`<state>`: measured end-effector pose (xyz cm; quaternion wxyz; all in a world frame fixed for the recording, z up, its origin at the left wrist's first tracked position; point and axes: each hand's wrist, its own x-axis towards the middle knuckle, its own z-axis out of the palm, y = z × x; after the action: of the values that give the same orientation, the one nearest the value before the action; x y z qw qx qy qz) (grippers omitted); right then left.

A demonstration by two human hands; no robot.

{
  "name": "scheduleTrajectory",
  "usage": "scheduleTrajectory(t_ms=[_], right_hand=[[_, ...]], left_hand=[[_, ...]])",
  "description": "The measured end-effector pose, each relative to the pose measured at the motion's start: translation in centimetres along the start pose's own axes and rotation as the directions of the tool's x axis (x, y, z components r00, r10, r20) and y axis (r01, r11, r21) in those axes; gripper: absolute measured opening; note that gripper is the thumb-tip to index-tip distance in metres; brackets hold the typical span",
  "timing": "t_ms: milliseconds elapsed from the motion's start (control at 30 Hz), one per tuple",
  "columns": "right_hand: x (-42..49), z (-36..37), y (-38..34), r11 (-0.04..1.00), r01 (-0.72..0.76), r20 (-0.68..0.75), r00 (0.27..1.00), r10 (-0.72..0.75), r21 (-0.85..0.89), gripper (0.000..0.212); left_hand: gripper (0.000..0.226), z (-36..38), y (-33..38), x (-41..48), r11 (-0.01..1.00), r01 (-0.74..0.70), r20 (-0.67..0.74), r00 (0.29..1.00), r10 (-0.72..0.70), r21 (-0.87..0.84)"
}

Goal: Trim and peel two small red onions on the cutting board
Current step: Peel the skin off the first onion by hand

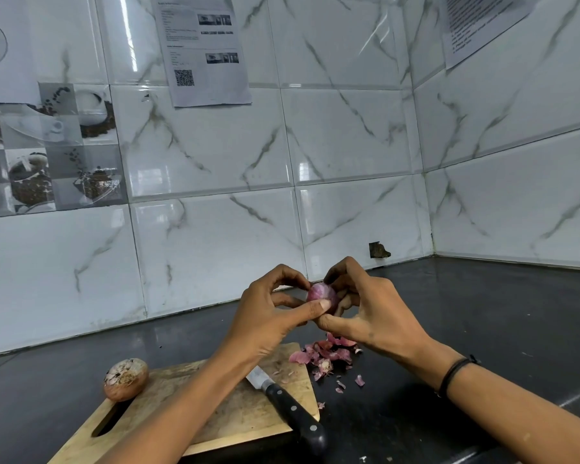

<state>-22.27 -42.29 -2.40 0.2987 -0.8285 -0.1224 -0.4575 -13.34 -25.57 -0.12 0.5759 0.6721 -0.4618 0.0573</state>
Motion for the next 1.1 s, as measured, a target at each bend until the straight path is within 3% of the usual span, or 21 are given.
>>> scheduleTrajectory(t_ms=[233,400,533,667,767,867,1100], right_hand=[[0.0,0.0,0.3,1.000,0.001,-0.023,1.000,-0.002,-0.030,0.045],[0.1,0.2,0.8,0.966,0.083,0.065,0.996,-0.069,-0.243,0.042],[0.0,0.4,0.7,0.910,0.168,0.134,0.983,-0.125,-0.380,0.033],[0.0,0.6,0.3,0.912,0.186,0.159,0.978,-0.136,-0.366,0.034],[0.1,0.7,-0.1,0.960,0.116,0.062,0.993,-0.103,-0.254,0.042],[0.1,0.7,0.0,0.974,0.085,0.020,0.996,-0.083,-0.210,0.043],[0.1,0.1,0.1,0.993,0.041,0.000,0.999,-0.041,-0.114,0.043]], left_hand=[[0.021,0.0,0.8,-0.4,0.999,-0.038,-0.031,0.999,0.039,0.038],[0.012,0.0,0.8,-0.6,0.951,-0.041,-0.093,0.993,0.073,0.307],[0.013,0.5,0.9,-0.7,0.907,0.003,-0.138,0.989,0.061,0.422],[0.014,0.2,0.3,-0.3,0.853,-0.034,-0.068,0.994,0.081,0.520],[0.009,-0.4,-0.4,0.3,0.892,0.007,-0.070,0.997,0.028,0.452],[0.021,-0.6,-0.8,0.2,0.973,0.055,-0.081,0.996,-0.038,0.222],[0.022,0.0,-0.1,-0.1,0.973,-0.131,0.083,0.990,0.117,0.191]])
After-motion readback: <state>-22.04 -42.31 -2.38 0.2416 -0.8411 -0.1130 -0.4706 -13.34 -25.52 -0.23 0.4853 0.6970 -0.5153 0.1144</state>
